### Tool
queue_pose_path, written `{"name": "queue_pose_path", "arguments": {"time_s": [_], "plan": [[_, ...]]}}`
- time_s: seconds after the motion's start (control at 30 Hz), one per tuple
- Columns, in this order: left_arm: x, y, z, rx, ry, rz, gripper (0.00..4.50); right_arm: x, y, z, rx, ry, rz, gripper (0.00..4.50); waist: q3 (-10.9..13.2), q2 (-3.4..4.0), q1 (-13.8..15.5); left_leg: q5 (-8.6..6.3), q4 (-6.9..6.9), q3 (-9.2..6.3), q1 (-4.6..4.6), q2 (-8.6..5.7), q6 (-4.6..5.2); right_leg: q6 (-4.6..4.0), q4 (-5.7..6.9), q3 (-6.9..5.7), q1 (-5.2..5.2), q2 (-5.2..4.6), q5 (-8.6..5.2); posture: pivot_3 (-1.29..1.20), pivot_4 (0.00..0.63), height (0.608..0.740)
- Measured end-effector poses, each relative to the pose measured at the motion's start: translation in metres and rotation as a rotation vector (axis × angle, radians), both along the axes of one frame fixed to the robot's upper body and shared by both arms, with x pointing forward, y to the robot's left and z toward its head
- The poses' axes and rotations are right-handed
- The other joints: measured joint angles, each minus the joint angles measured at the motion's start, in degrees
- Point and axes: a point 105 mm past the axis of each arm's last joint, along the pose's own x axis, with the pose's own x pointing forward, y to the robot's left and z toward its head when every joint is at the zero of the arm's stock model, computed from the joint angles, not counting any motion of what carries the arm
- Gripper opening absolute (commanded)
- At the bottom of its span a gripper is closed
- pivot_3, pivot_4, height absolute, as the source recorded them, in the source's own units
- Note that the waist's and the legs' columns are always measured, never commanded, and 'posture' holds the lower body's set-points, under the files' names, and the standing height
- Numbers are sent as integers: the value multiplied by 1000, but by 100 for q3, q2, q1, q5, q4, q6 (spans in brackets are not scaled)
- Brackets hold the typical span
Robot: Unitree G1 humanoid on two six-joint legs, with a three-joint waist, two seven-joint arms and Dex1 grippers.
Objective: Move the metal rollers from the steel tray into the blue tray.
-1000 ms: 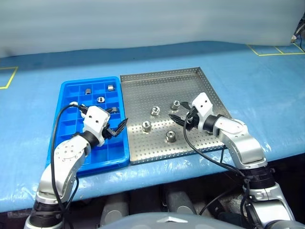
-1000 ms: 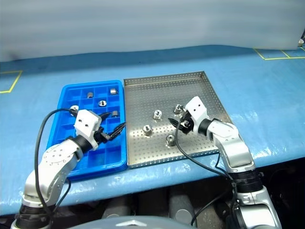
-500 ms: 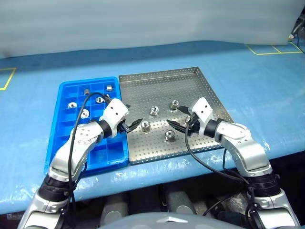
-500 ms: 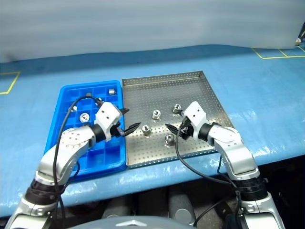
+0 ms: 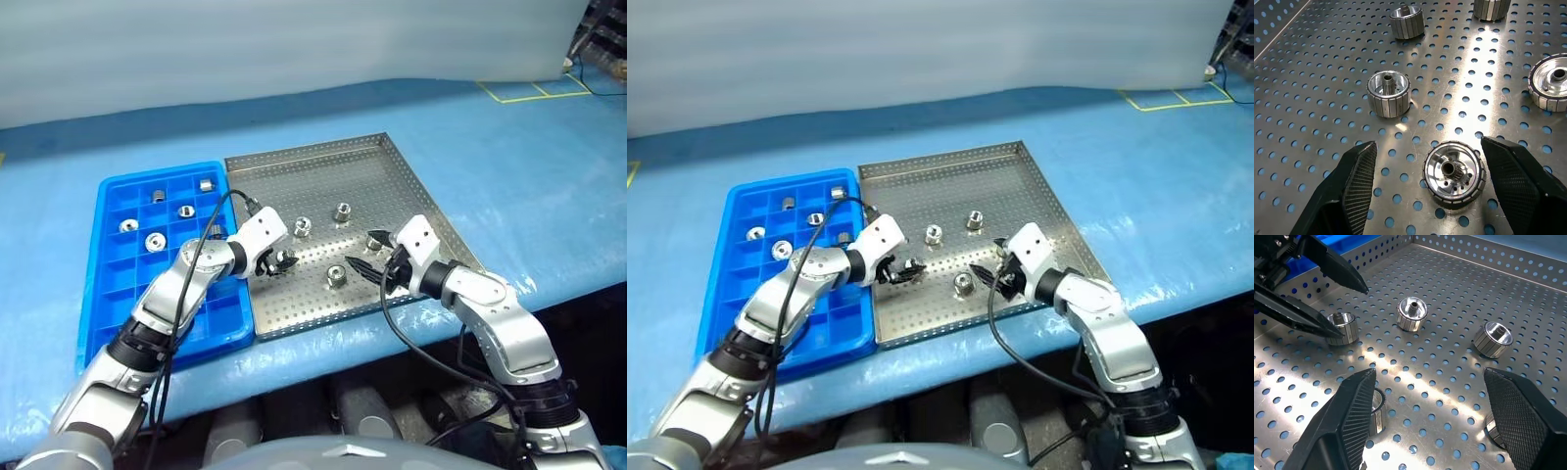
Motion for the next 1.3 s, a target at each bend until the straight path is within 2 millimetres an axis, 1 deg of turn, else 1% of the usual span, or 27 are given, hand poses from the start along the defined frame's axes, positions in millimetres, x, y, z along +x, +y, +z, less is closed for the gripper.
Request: {"name": "queue_pose_path", "arguments": {"time_s": [0.23, 0.53, 0.63, 0.67, 0.77, 0.8, 0.93, 1.07, 1.13, 1.17, 1.3], "plan": [[1, 3, -8, 76, -9, 1, 3686, 1, 0, 0, 7, -5, -13, 3685, 0, 0, -150, 0, 0, 0, 2, 0, 0, 4, 2, 4, 0, 0, 2, -261, 150, 740], [4, 12, -11, 180, -23, -6, 3686, 2, 1, 2, 9, -18, -21, 3685, -2, 3, -231, 0, 0, -1, 13, 2, 0, 3, 8, 11, 3, 5, 1, -263, 150, 740], [4, 14, -13, 189, -15, -8, 3141, 3, 1, 5, 11, -32, -19, 3685, -3, 3, -262, 0, 0, -1, 18, 2, 0, 3, 8, 15, 6, 6, 1, -264, 150, 740], [4, 14, -14, 189, -11, -11, 2894, 3, 2, 5, 12, -34, -18, 3685, -3, 3, -267, 0, 0, -2, 19, 2, 0, 4, 8, 17, 6, 6, 2, -265, 150, 740], [2, 13, -15, 194, -3, -20, 1875, 3, 2, 6, 14, -37, -17, 3685, -3, 3, -281, 1, 0, -1, 32, 1, 3, 7, 9, 29, 14, 6, 4, -263, 150, 740], [4, 15, -15, 203, -8, -13, 1760, 3, 2, 6, 14, -37, -17, 3685, -3, 3, -288, 2, 0, -1, 40, -1, 3, 7, 9, 32, 20, 7, 4, -263, 150, 740], [5, 18, -14, 190, -6, 5, 1760, 4, 5, 7, 13, -42, -2, 3685, -3, 2, -310, 2, -1, 1, 62, -2, 4, 7, 9, 40, 38, 7, 4, -258, 150, 740], [5, 18, -9, 82, 25, 55, 1760, 4, 13, 7, 15, -28, 47, 3685, -1, 1, -316, 2, -10, 1, 61, -1, 4, 7, 6, 43, 35, 9, 4, -248, 150, 740], [3, 18, -3, -11, 51, 75, 1760, 3, 15, 5, 27, -9, 73, 3685, -1, 0, -306, 1, -18, 2, 51, -2, 5, 13, 5, 45, 21, 9, 8, -242, 150, 740], [1, 17, 3, -74, 63, 84, 1760, 3, 17, 5, 41, 4, 93, 3685, 0, -1, -300, 0, -19, 1, 43, -2, 6, 43, 4, 46, 14, 9, 26, -235, 150, 740], [-4, 17, 38, -226, 7, 78, 1760, 1, 27, 12, 88, 22, 184, 3685, 2, -2, -277, -2, -17, -2, 12, -3, 9, 50, -2, 44, -10, 9, 31, -214, 150, 740]]}}
